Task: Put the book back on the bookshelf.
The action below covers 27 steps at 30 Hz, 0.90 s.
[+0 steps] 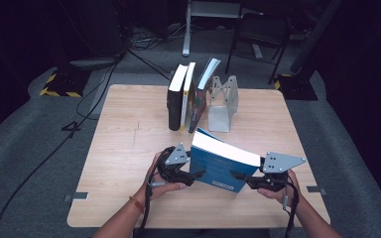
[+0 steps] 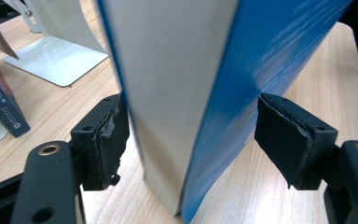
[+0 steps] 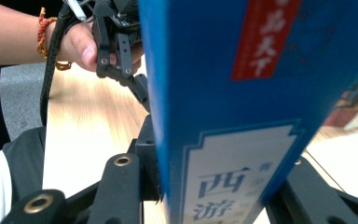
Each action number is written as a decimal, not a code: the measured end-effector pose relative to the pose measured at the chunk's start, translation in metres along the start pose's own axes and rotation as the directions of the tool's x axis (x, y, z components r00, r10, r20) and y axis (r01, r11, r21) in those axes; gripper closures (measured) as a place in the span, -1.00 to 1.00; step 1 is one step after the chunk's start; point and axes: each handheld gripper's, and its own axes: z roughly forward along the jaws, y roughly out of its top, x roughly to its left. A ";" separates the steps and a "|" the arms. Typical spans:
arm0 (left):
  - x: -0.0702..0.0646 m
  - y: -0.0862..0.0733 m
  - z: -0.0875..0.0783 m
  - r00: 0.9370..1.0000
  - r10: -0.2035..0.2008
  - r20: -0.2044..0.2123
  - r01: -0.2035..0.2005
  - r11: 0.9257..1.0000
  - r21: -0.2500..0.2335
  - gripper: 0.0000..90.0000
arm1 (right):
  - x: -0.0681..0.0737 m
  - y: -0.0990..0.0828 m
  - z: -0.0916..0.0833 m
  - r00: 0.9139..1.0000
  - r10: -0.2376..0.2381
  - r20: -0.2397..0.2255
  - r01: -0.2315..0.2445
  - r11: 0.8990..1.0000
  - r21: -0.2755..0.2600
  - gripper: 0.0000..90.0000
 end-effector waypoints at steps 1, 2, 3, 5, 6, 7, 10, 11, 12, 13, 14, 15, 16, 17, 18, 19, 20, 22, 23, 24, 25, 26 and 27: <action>0.001 -0.001 -0.001 1.000 -0.006 0.002 0.006 1.000 -0.004 -0.40 | -0.001 0.000 -0.002 1.000 0.005 0.001 -0.005 1.000 0.006 0.33; 0.001 -0.001 -0.002 1.000 -0.015 0.003 0.015 1.000 -0.006 -0.38 | -0.001 0.000 -0.004 1.000 0.009 0.007 -0.009 1.000 0.013 0.33; 0.002 -0.001 -0.002 1.000 -0.014 -0.003 0.014 1.000 -0.005 -0.37 | -0.002 0.001 -0.005 1.000 0.007 0.006 -0.007 1.000 0.022 0.32; 0.002 -0.001 -0.002 1.000 -0.015 -0.002 0.015 1.000 -0.003 -0.37 | -0.002 0.006 -0.007 1.000 0.014 0.005 -0.014 0.999 0.029 0.29; 0.000 -0.001 -0.001 1.000 -0.009 -0.004 0.009 1.000 0.002 -0.37 | -0.003 0.009 -0.009 1.000 0.022 -0.005 -0.022 0.999 0.023 0.28; 0.000 -0.001 0.000 1.000 -0.007 -0.003 0.007 1.000 0.005 -0.37 | -0.005 0.014 -0.012 0.999 0.029 -0.018 -0.029 0.999 0.023 0.25; -0.004 -0.001 0.003 1.000 0.001 -0.003 -0.001 1.000 0.015 -0.37 | -0.008 0.027 -0.018 0.999 0.028 -0.033 -0.027 0.999 0.036 0.19; -0.004 0.000 0.004 1.000 0.011 -0.012 -0.011 1.000 0.022 -0.38 | -0.010 0.031 -0.020 0.999 0.030 -0.035 -0.028 0.999 0.039 0.14; -0.006 0.000 0.006 1.000 0.016 -0.016 -0.016 1.000 0.022 -0.38 | -0.010 0.035 -0.020 0.999 0.024 -0.027 -0.022 0.998 0.059 0.12; -0.007 0.000 0.006 1.000 0.017 -0.025 -0.016 1.000 0.021 -0.38 | -0.011 0.039 -0.021 0.999 0.017 -0.027 -0.015 0.997 0.076 0.12; -0.008 0.000 0.007 0.999 0.016 -0.030 -0.016 1.000 0.018 -0.37 | -0.011 0.042 -0.021 0.999 0.017 -0.027 -0.015 0.996 0.087 0.11; -0.008 -0.001 0.007 0.999 0.012 -0.031 -0.011 1.000 0.013 -0.37 | -0.012 0.045 -0.020 0.999 0.022 -0.028 -0.019 0.995 0.094 0.11; -0.007 -0.001 0.008 1.000 0.005 -0.027 -0.004 1.000 0.004 -0.37 | -0.013 0.047 -0.020 0.999 0.029 -0.037 -0.026 0.995 0.096 0.10; -0.007 -0.002 0.008 1.000 0.002 -0.027 -0.002 1.000 0.001 -0.36 | -0.014 0.050 -0.018 0.999 0.032 -0.035 -0.029 0.995 0.097 0.09; -0.007 -0.002 0.008 1.000 0.003 -0.028 -0.003 1.000 -0.001 -0.35 | -0.015 0.052 -0.017 0.999 0.036 -0.040 -0.032 0.994 0.101 0.07; -0.007 -0.002 0.008 1.000 0.004 -0.031 -0.004 1.000 -0.001 -0.34 | -0.016 0.053 -0.016 0.998 0.038 -0.046 -0.034 0.995 0.096 0.04; -0.007 -0.002 0.008 0.999 0.006 -0.034 -0.006 1.000 -0.002 -0.33 | -0.017 0.054 -0.015 0.998 0.043 -0.052 -0.038 0.995 0.092 0.03; -0.008 -0.002 0.009 0.999 0.006 -0.038 -0.006 1.000 -0.003 -0.32 | -0.016 0.055 -0.009 0.998 0.050 -0.048 -0.045 0.994 0.104 0.04; -0.008 -0.002 0.009 0.999 0.002 -0.038 -0.002 1.000 -0.001 -0.32 | -0.014 0.055 -0.007 0.998 0.046 -0.045 -0.041 0.993 0.110 0.06; -0.007 -0.002 0.008 0.999 0.003 -0.036 -0.003 1.000 0.001 -0.33 | -0.013 0.055 -0.004 0.998 0.043 -0.035 -0.039 0.993 0.114 0.12; -0.007 -0.003 0.008 0.999 -0.001 -0.035 0.001 1.000 0.002 -0.34 | -0.013 0.055 -0.004 0.998 0.048 -0.038 -0.044 0.993 0.107 0.12; -0.007 -0.003 0.008 0.999 0.002 -0.038 -0.002 1.000 0.008 -0.35 | -0.013 0.055 -0.004 0.998 0.052 -0.037 -0.048 0.994 0.101 0.15; -0.007 -0.004 0.008 0.999 0.007 -0.046 -0.006 1.000 0.022 -0.36 | -0.013 0.054 -0.005 0.998 0.057 -0.032 -0.054 0.994 0.093 0.27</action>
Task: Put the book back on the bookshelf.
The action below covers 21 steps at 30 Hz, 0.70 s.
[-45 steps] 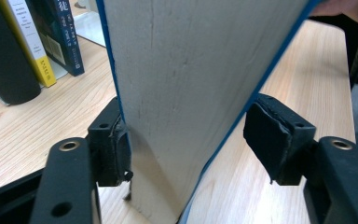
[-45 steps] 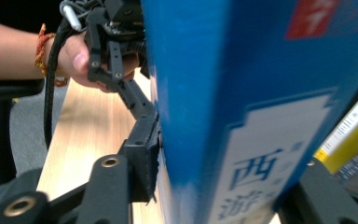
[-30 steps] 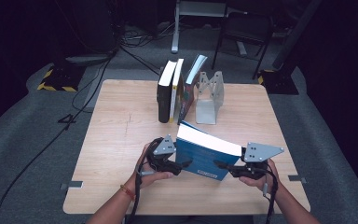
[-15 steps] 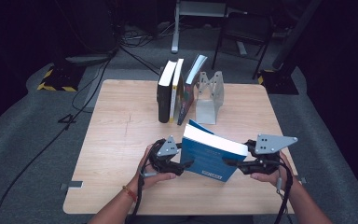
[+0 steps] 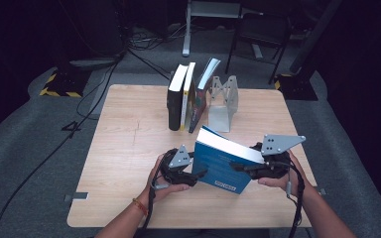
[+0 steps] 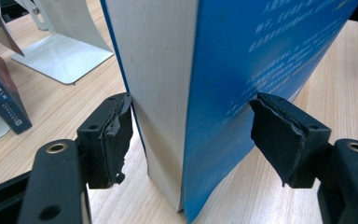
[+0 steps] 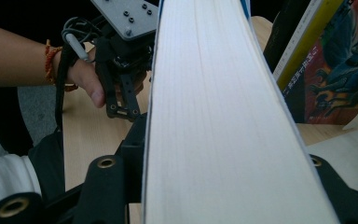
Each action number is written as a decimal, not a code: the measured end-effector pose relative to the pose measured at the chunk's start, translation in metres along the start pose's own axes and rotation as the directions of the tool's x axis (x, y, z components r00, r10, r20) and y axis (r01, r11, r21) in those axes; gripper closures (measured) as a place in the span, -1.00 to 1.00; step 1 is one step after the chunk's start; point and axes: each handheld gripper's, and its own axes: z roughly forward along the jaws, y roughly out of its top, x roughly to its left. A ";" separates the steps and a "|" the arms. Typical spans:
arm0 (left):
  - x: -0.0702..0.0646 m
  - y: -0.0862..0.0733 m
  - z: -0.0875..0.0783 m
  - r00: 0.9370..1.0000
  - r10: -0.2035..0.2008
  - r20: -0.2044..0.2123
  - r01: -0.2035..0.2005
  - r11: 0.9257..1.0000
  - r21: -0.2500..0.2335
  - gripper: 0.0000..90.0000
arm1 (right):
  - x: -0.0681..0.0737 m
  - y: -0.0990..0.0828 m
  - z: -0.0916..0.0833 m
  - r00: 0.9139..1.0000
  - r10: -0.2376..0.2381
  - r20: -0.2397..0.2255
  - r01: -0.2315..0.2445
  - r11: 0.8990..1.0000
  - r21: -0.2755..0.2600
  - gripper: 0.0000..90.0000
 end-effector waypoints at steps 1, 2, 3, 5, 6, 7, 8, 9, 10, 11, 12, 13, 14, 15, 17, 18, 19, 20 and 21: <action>0.000 -0.001 0.000 1.000 0.007 -0.003 -0.007 1.000 0.010 -0.36 | 0.000 -0.002 0.000 1.000 0.007 -0.008 -0.007 1.000 -0.012 0.29; 0.001 -0.003 0.000 1.000 0.005 -0.005 -0.005 1.000 0.016 -0.37 | 0.000 -0.003 0.000 1.000 0.012 -0.007 -0.012 1.000 -0.025 0.31; 0.001 -0.005 -0.002 1.000 0.010 -0.005 -0.010 1.000 0.028 -0.40 | 0.000 -0.005 0.000 1.000 0.005 0.000 -0.005 0.999 -0.039 0.32; 0.001 -0.008 -0.007 0.999 0.023 -0.025 -0.021 0.998 0.052 -0.41 | 0.001 -0.006 -0.001 1.000 0.005 0.012 -0.005 0.999 -0.048 0.33; 0.001 -0.010 -0.010 0.999 0.030 -0.046 -0.026 0.997 0.078 -0.42 | 0.002 -0.007 -0.001 1.000 0.011 0.023 -0.009 0.998 -0.057 0.33; 0.002 -0.013 -0.014 0.997 0.037 -0.062 -0.031 0.994 0.104 -0.42 | 0.002 -0.007 -0.002 1.000 0.013 0.028 -0.011 0.998 -0.059 0.34; 0.002 -0.016 -0.017 0.996 0.040 -0.074 -0.031 0.992 0.120 -0.43 | 0.002 -0.007 -0.002 0.999 0.019 0.032 -0.017 0.998 -0.060 0.34; 0.003 -0.021 -0.022 0.996 0.043 -0.081 -0.031 0.990 0.137 -0.43 | 0.002 -0.007 -0.002 0.999 0.024 0.035 -0.022 0.998 -0.060 0.34; 0.004 -0.026 -0.026 0.996 0.041 -0.078 -0.029 0.988 0.150 -0.43 | 0.001 -0.008 -0.003 0.999 0.026 0.039 -0.024 0.998 -0.061 0.34; 0.005 -0.031 -0.031 0.996 0.041 -0.082 -0.027 0.986 0.167 -0.45 | 0.000 -0.008 -0.004 0.999 0.033 0.043 -0.031 0.998 -0.059 0.34; 0.006 -0.037 -0.037 0.995 0.043 -0.087 -0.026 0.982 0.185 -0.49 | -0.002 -0.008 -0.005 0.998 0.040 0.047 -0.038 0.998 -0.055 0.34; 0.008 -0.042 -0.042 0.996 0.033 -0.084 -0.017 0.982 0.188 -0.57 | -0.004 -0.009 -0.007 0.998 0.042 0.050 -0.039 0.998 -0.054 0.34; 0.009 -0.045 -0.046 0.996 0.023 -0.087 -0.006 0.982 0.190 -0.58 | -0.005 -0.010 -0.009 0.997 0.050 0.056 -0.046 0.997 -0.055 0.34; 0.010 -0.048 -0.051 0.996 0.002 -0.093 0.016 0.981 0.194 -0.56 | -0.006 -0.010 -0.011 0.997 0.055 0.062 -0.052 0.997 -0.056 0.34; 0.012 -0.056 -0.060 0.994 -0.013 -0.112 0.037 0.976 0.213 -0.56 | -0.009 -0.010 -0.015 0.995 0.071 0.076 -0.067 0.997 -0.048 0.34; 0.012 -0.059 -0.062 0.993 -0.019 -0.120 0.046 0.973 0.226 -0.56 | -0.009 -0.009 -0.017 0.993 0.077 0.089 -0.073 0.996 -0.044 0.35; 0.014 -0.064 -0.064 0.990 -0.022 -0.137 0.056 0.967 0.247 -0.56 | -0.009 -0.008 -0.018 0.993 0.078 0.093 -0.075 0.996 -0.039 0.35; 0.015 -0.069 -0.066 0.989 -0.036 -0.146 0.073 0.963 0.260 -0.57 | -0.009 -0.008 -0.020 0.991 0.084 0.108 -0.081 0.996 -0.036 0.35; 0.016 -0.073 -0.067 0.987 -0.046 -0.157 0.088 0.958 0.272 -0.57 | -0.008 -0.007 -0.023 0.989 0.087 0.121 -0.084 0.996 -0.026 0.35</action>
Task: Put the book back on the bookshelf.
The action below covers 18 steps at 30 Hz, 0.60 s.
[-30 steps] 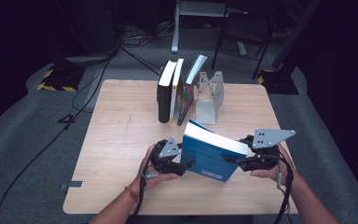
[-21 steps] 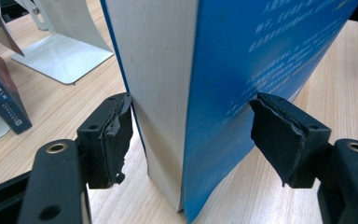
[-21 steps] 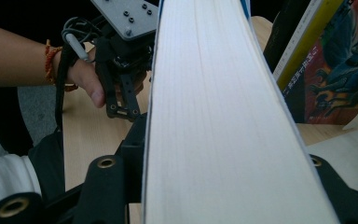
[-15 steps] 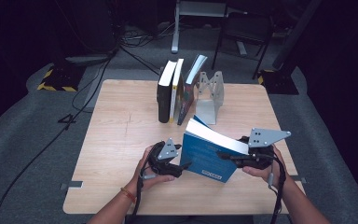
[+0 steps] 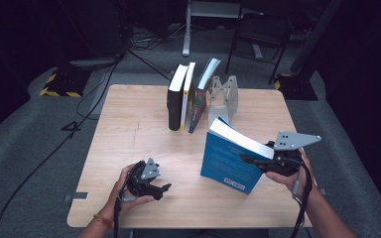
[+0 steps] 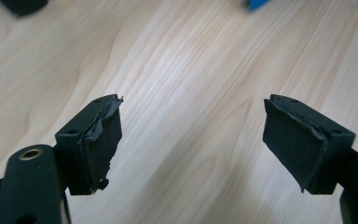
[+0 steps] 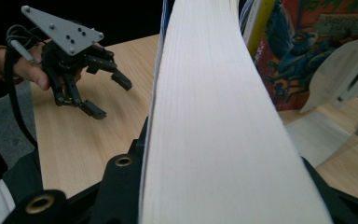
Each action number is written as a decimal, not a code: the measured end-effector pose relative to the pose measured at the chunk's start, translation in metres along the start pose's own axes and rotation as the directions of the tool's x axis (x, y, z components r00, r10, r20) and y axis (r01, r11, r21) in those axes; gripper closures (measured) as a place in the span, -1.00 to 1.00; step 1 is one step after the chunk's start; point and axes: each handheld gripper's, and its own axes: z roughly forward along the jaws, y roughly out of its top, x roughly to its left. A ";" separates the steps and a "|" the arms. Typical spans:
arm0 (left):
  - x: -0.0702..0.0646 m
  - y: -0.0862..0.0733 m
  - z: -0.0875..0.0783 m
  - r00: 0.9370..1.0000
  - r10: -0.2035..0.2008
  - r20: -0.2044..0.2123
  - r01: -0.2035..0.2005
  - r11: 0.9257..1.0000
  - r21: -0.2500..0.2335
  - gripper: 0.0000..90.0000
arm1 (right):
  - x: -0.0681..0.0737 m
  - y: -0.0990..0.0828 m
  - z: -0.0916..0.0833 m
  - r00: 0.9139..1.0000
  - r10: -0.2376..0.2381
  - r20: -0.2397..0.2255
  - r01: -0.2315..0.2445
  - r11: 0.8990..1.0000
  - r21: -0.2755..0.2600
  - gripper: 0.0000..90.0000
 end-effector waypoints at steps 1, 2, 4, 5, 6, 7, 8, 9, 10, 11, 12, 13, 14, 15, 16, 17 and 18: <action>0.000 -0.003 0.001 1.000 -0.011 -0.007 0.011 1.000 0.012 -0.57 | 0.001 0.001 -0.002 1.000 0.000 0.008 0.000 1.000 0.007 0.35; 0.000 -0.005 0.002 1.000 -0.015 -0.003 0.015 1.000 0.022 -0.57 | 0.001 0.002 -0.004 1.000 0.000 0.017 0.000 1.000 0.012 0.35; 0.000 -0.007 0.006 1.000 -0.002 -0.010 0.002 0.999 0.055 -0.58 | 0.002 0.003 -0.007 1.000 -0.004 0.028 0.004 1.000 0.022 0.35; 0.001 -0.008 0.007 1.000 -0.004 -0.006 0.004 0.998 0.064 -0.58 | 0.003 0.004 -0.008 1.000 0.002 0.031 -0.002 1.000 0.025 0.35; 0.002 -0.009 0.008 1.000 0.006 0.000 -0.006 0.998 0.070 -0.55 | 0.003 0.004 -0.010 0.999 0.000 0.036 -0.001 1.000 0.029 0.35; 0.002 -0.010 0.009 1.000 0.013 -0.014 -0.012 0.997 0.073 -0.51 | 0.003 0.005 -0.011 0.999 0.005 0.039 -0.006 0.999 0.032 0.35; 0.004 -0.011 0.009 1.000 0.012 -0.019 -0.011 0.998 0.063 -0.51 | 0.003 0.005 -0.012 0.999 0.008 0.045 -0.010 0.999 0.035 0.35; 0.006 -0.012 0.010 1.000 0.000 -0.018 0.001 0.998 0.058 -0.52 | 0.004 0.005 -0.014 0.999 0.010 0.050 -0.012 0.999 0.038 0.35; 0.006 -0.012 0.010 1.000 0.000 -0.018 0.001 0.998 0.058 -0.52 | 0.004 0.005 -0.014 0.999 0.010 0.050 -0.012 0.999 0.038 0.35; 0.009 -0.014 0.010 1.000 -0.018 -0.012 0.018 0.998 0.054 -0.52 | 0.004 0.005 -0.016 0.998 0.011 0.058 -0.014 0.999 0.043 0.35; 0.012 -0.016 0.010 0.999 -0.047 0.004 0.047 0.998 0.048 -0.55 | 0.005 0.006 -0.018 0.998 0.015 0.065 -0.018 0.999 0.048 0.35; 0.016 -0.019 0.011 0.996 -0.082 0.023 0.081 0.996 0.039 -0.57 | 0.005 0.006 -0.020 0.997 0.015 0.075 -0.019 0.999 0.051 0.35; 0.017 -0.020 0.011 0.996 -0.087 0.020 0.086 0.996 0.029 -0.60 | 0.005 0.007 -0.022 0.996 0.019 0.082 -0.024 0.998 0.055 0.35; 0.018 -0.021 0.011 0.996 -0.084 0.016 0.084 0.996 0.023 -0.63 | 0.004 0.007 -0.024 0.996 0.024 0.087 -0.029 0.998 0.057 0.35; 0.019 -0.022 0.012 0.996 -0.092 0.013 0.092 0.996 0.016 -0.65 | 0.004 0.007 -0.025 0.995 0.026 0.098 -0.031 0.998 0.057 0.35; 0.019 -0.022 0.012 0.995 -0.096 0.010 0.096 0.995 0.013 -0.67 | 0.003 0.008 -0.027 0.994 0.027 0.105 -0.033 0.998 0.060 0.35; 0.019 -0.022 0.013 0.995 -0.094 0.009 0.094 0.995 0.012 -0.68 | 0.003 0.008 -0.028 0.993 0.031 0.113 -0.038 0.997 0.062 0.35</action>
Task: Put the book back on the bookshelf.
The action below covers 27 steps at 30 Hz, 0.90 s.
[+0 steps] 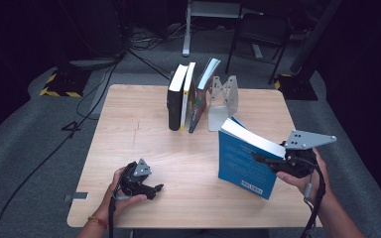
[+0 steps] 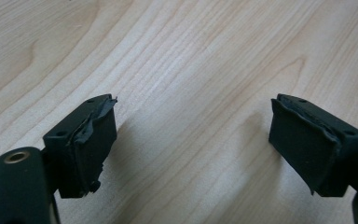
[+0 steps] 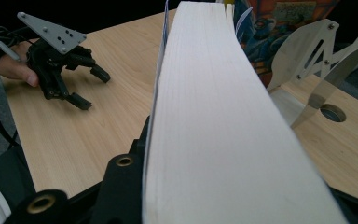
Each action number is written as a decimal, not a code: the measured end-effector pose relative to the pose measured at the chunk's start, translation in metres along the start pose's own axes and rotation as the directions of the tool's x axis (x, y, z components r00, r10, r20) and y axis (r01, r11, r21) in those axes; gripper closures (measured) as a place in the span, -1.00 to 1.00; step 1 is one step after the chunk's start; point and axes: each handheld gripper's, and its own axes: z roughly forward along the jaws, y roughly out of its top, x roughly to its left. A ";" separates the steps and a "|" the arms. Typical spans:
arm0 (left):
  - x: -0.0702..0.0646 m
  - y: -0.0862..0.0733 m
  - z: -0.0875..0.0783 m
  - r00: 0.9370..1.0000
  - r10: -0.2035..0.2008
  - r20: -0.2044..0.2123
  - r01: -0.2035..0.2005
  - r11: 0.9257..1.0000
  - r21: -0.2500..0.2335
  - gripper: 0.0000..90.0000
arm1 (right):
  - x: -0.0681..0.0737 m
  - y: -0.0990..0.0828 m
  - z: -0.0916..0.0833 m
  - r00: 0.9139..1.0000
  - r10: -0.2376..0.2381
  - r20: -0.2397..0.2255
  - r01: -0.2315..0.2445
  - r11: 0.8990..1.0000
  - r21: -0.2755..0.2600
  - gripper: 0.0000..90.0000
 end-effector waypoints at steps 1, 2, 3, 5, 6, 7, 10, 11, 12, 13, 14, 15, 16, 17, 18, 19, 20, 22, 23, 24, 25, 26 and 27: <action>0.000 0.001 0.000 1.000 0.005 -0.002 -0.005 1.000 0.002 -0.68 | 0.000 0.000 -0.001 1.000 0.004 0.006 -0.004 1.000 0.005 0.35; 0.000 0.001 0.000 1.000 0.004 -0.005 -0.004 1.000 0.001 -0.68 | -0.001 0.000 -0.002 1.000 0.008 0.013 -0.008 1.000 0.008 0.35; -0.001 0.000 0.001 1.000 -0.006 -0.004 0.006 1.000 -0.005 -0.68 | -0.001 0.001 -0.002 1.000 0.015 0.024 -0.015 1.000 0.013 0.35; 0.000 0.000 0.001 1.000 -0.013 -0.014 0.013 1.000 -0.010 -0.69 | -0.002 0.002 -0.003 0.999 0.023 0.037 -0.024 1.000 0.017 0.35; 0.000 0.000 0.002 1.000 -0.019 -0.015 0.019 1.000 -0.009 -0.69 | -0.003 0.003 -0.004 0.999 0.027 0.042 -0.028 0.999 0.018 0.35; 0.000 0.001 0.002 1.000 -0.017 -0.014 0.016 1.000 -0.009 -0.69 | -0.004 0.003 -0.004 0.999 0.026 0.047 -0.027 0.999 0.021 0.35; 0.001 0.001 0.002 1.000 -0.013 -0.014 0.013 1.000 -0.008 -0.69 | -0.006 0.007 -0.004 0.996 0.043 0.077 -0.044 0.999 0.013 0.35; 0.001 0.001 0.002 1.000 -0.012 -0.014 0.012 1.000 -0.009 -0.69 | -0.006 0.008 -0.004 0.995 0.046 0.092 -0.047 0.999 0.009 0.35; 0.001 0.001 0.002 1.000 -0.012 -0.014 0.012 1.000 -0.009 -0.69 | -0.007 0.010 -0.004 0.994 0.044 0.098 -0.045 0.999 0.010 0.35; 0.001 0.001 0.002 1.000 -0.014 -0.015 0.014 1.000 -0.008 -0.69 | -0.008 0.012 -0.004 0.993 0.040 0.109 -0.041 0.999 0.013 0.35; 0.001 0.001 0.002 1.000 -0.015 -0.014 0.015 1.000 -0.007 -0.69 | -0.008 0.013 -0.003 0.993 0.039 0.114 -0.041 0.999 0.013 0.35; 0.000 0.001 0.002 1.000 -0.017 -0.012 0.017 1.000 -0.005 -0.70 | -0.009 0.015 -0.003 0.992 0.032 0.120 -0.035 0.999 0.021 0.35; 0.000 0.001 0.002 1.000 -0.019 -0.012 0.019 1.000 -0.006 -0.70 | -0.010 0.017 -0.002 0.991 0.035 0.126 -0.037 0.999 0.020 0.35; 0.000 0.001 0.002 1.000 -0.019 -0.012 0.019 1.000 -0.006 -0.71 | -0.010 0.017 -0.002 0.991 0.035 0.126 -0.037 0.999 0.020 0.35; 0.000 0.002 0.003 1.000 -0.021 -0.012 0.021 1.000 -0.006 -0.71 | -0.011 0.018 -0.001 0.991 0.035 0.131 -0.038 0.999 0.022 0.35; 0.001 0.002 0.003 1.000 -0.013 -0.012 0.013 1.000 -0.004 -0.72 | -0.012 0.020 0.000 0.990 0.031 0.135 -0.035 0.999 0.026 0.35; 0.001 0.002 0.003 1.000 -0.014 -0.012 0.014 1.000 -0.005 -0.72 | -0.013 0.021 0.002 0.990 0.031 0.138 -0.035 0.999 0.028 0.35; 0.000 0.002 0.003 1.000 -0.015 -0.010 0.015 1.000 -0.006 -0.72 | -0.016 0.023 0.004 0.989 0.037 0.144 -0.042 0.999 0.032 0.35; 0.000 0.002 0.003 1.000 -0.015 -0.010 0.015 1.000 -0.005 -0.72 | -0.017 0.024 0.005 0.989 0.038 0.143 -0.043 0.999 0.032 0.35; 0.000 0.002 0.003 1.000 -0.015 -0.010 0.015 1.000 -0.006 -0.72 | -0.019 0.026 0.007 0.989 0.041 0.144 -0.047 0.998 0.037 0.35; 0.000 0.002 0.003 1.000 -0.013 -0.012 0.013 1.000 -0.005 -0.72 | -0.021 0.028 0.008 0.988 0.043 0.147 -0.048 0.998 0.034 0.35; 0.000 0.002 0.003 1.000 -0.014 -0.011 0.014 1.000 -0.005 -0.72 | -0.022 0.030 0.010 0.987 0.045 0.153 -0.051 0.998 0.036 0.35; 0.001 0.002 0.003 1.000 -0.013 -0.012 0.013 1.000 -0.005 -0.72 | -0.024 0.033 0.012 0.987 0.043 0.156 -0.049 0.998 0.035 0.35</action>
